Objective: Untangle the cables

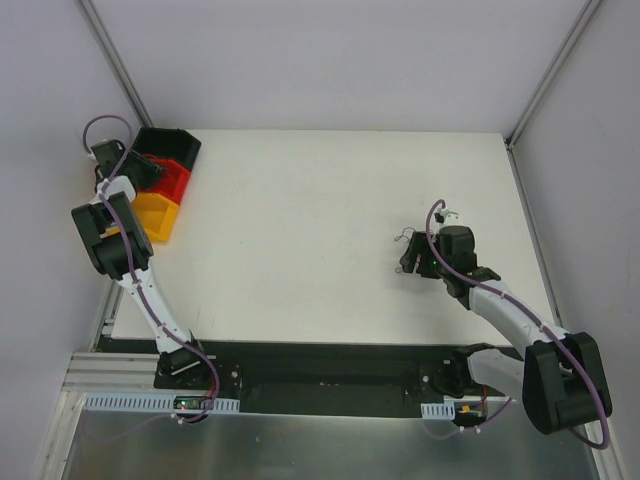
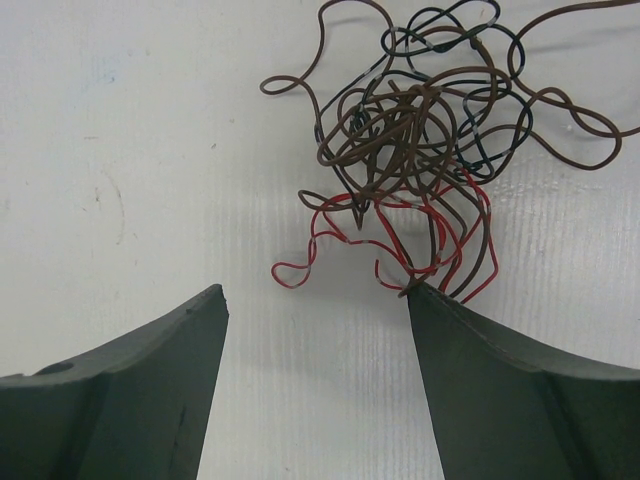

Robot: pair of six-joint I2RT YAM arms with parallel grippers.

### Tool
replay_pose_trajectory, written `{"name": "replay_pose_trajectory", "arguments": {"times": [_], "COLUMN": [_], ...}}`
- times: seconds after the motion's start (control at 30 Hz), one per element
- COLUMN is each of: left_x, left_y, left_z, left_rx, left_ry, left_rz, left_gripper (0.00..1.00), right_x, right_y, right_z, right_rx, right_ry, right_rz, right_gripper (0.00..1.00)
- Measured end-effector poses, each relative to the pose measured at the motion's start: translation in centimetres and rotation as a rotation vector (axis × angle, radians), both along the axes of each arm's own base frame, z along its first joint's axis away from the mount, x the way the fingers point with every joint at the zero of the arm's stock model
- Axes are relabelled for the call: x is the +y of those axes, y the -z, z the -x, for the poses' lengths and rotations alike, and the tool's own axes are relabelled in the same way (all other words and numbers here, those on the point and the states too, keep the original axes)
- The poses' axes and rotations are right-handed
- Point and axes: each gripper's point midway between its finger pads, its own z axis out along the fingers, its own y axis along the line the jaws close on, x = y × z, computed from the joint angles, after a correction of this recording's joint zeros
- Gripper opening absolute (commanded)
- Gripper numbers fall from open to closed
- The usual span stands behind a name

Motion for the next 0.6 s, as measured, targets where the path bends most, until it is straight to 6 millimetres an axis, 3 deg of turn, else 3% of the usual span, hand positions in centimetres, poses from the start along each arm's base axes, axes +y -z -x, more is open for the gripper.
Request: {"name": "replay_pose_trajectory", "arguments": {"times": [0.13, 0.23, 0.33, 0.47, 0.6], "left_x": [0.6, 0.9, 1.2, 1.1, -0.5], "left_y": [-1.1, -2.1, -3.6, -7.1, -10.6], "left_z": [0.9, 1.9, 2.9, 4.2, 6.3], "left_rx": [0.030, 0.064, 0.083, 0.056, 0.011], "left_ry": [-0.034, -0.063, -0.091, -0.135, -0.162], "left_rz": [-0.035, -0.063, -0.083, -0.102, -0.110], "left_gripper": [0.58, 0.66, 0.68, 0.70, 0.72], "right_x": [0.0, 0.1, 0.1, 0.1, 0.1], "right_y": [0.0, 0.0, 0.0, 0.1, 0.1], "right_z": [0.0, 0.0, 0.1, 0.1, 0.1], "right_rx": [0.000, 0.001, 0.004, 0.006, 0.006], "right_ry": [-0.002, -0.003, -0.005, -0.005, -0.005], "right_rz": [-0.002, -0.002, -0.003, -0.003, -0.002], "right_gripper": [0.75, 0.75, 0.75, 0.75, 0.75]}}
